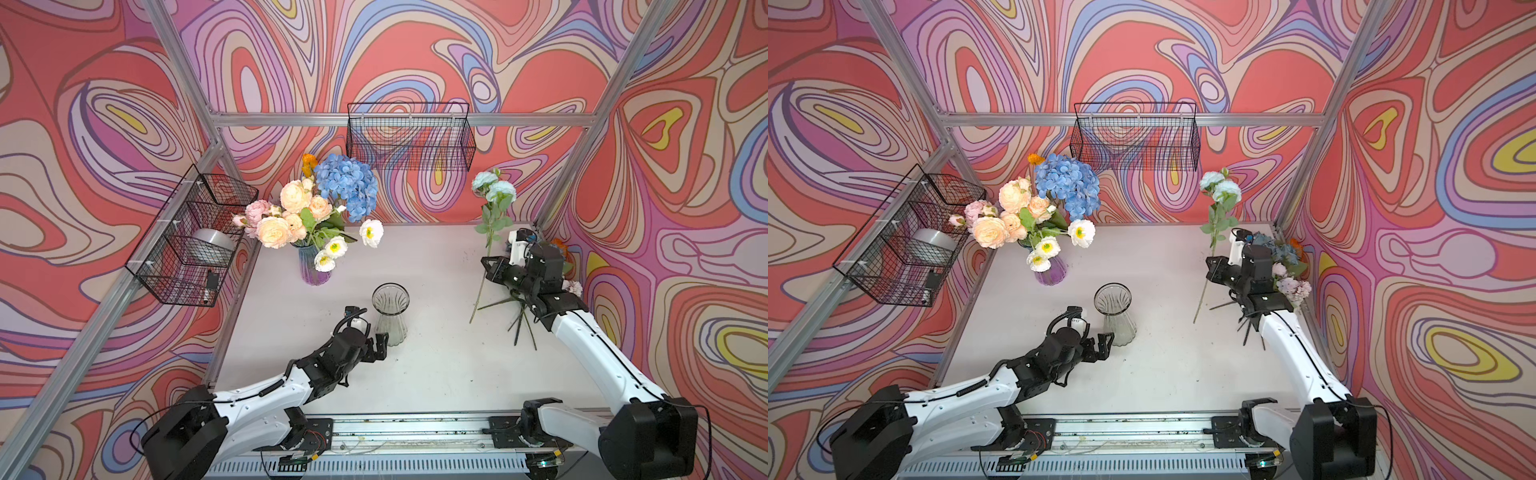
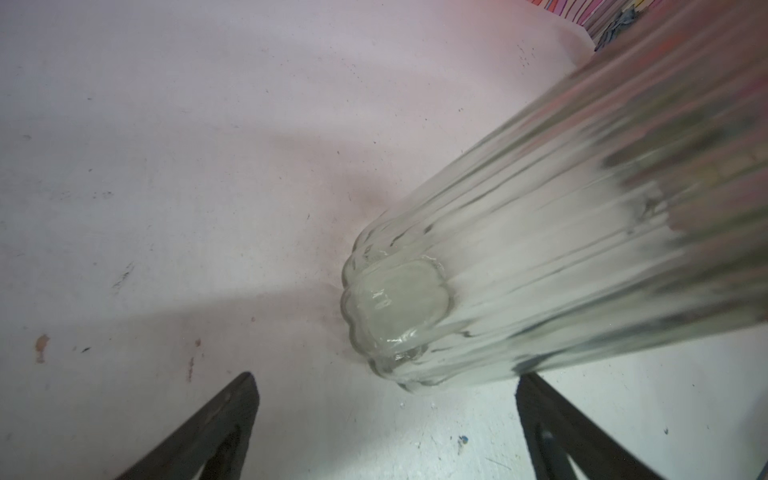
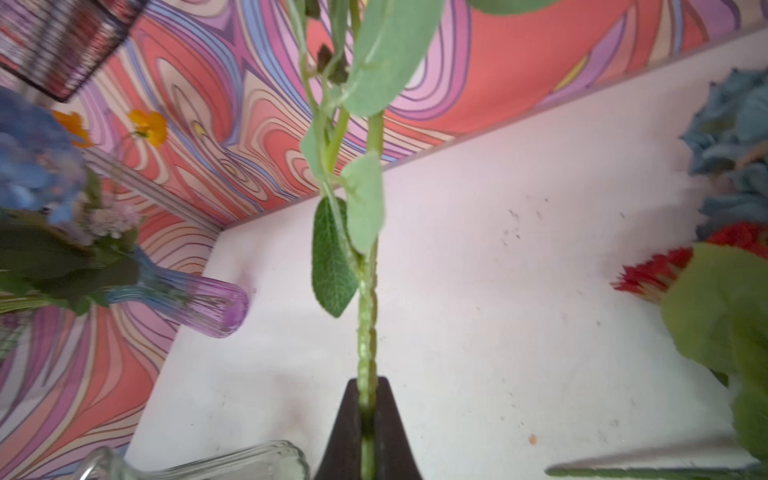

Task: Arrange the flowers into the vase
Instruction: 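Lift the pale blue roses upright and carry them over the clear vase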

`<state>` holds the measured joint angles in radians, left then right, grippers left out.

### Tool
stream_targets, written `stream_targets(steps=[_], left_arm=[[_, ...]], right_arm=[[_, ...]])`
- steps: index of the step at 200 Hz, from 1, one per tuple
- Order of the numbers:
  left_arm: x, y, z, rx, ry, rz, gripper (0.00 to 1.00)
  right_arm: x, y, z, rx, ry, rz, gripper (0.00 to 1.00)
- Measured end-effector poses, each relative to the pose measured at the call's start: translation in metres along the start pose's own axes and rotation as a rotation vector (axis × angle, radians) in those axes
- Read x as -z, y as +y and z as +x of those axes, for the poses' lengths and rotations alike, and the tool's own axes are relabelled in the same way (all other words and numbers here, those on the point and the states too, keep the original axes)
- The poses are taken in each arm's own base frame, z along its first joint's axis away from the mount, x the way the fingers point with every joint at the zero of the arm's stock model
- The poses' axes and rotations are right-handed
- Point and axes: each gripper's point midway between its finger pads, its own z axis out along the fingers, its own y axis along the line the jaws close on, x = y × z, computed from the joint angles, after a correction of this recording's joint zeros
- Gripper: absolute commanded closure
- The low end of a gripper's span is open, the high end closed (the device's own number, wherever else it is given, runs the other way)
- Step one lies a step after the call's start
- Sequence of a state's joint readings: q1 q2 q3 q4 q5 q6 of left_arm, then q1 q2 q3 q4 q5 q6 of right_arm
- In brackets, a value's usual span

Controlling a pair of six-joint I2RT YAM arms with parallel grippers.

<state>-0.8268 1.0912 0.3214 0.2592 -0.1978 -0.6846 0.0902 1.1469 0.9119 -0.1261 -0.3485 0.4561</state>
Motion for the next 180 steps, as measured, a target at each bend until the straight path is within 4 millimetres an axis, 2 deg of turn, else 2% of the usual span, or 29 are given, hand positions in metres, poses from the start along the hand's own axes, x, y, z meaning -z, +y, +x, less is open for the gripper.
stream_targets(steps=[25,48,63,135,180], left_arm=[[-0.012,-0.011,-0.003,0.0,-0.004,0.023,0.0],[-0.021,-0.022,-0.009,-0.004,-0.016,0.053,0.0],[-0.026,-0.03,-0.011,-0.011,-0.024,0.077,0.0],[-0.056,-0.075,-0.023,-0.069,-0.025,0.205,0.0],[-0.066,-0.1,-0.026,-0.072,-0.026,0.295,0.0]], right_arm=[[0.009,0.047,-0.014,0.049,-0.06,-0.133,1.0],[0.011,0.095,-0.012,0.102,-0.073,-0.257,1.0],[0.013,0.118,-0.01,0.128,-0.084,-0.322,1.0],[-0.003,0.175,-0.033,0.202,-0.205,-0.443,1.0],[-0.003,0.205,-0.042,0.255,-0.27,-0.497,1.0]])
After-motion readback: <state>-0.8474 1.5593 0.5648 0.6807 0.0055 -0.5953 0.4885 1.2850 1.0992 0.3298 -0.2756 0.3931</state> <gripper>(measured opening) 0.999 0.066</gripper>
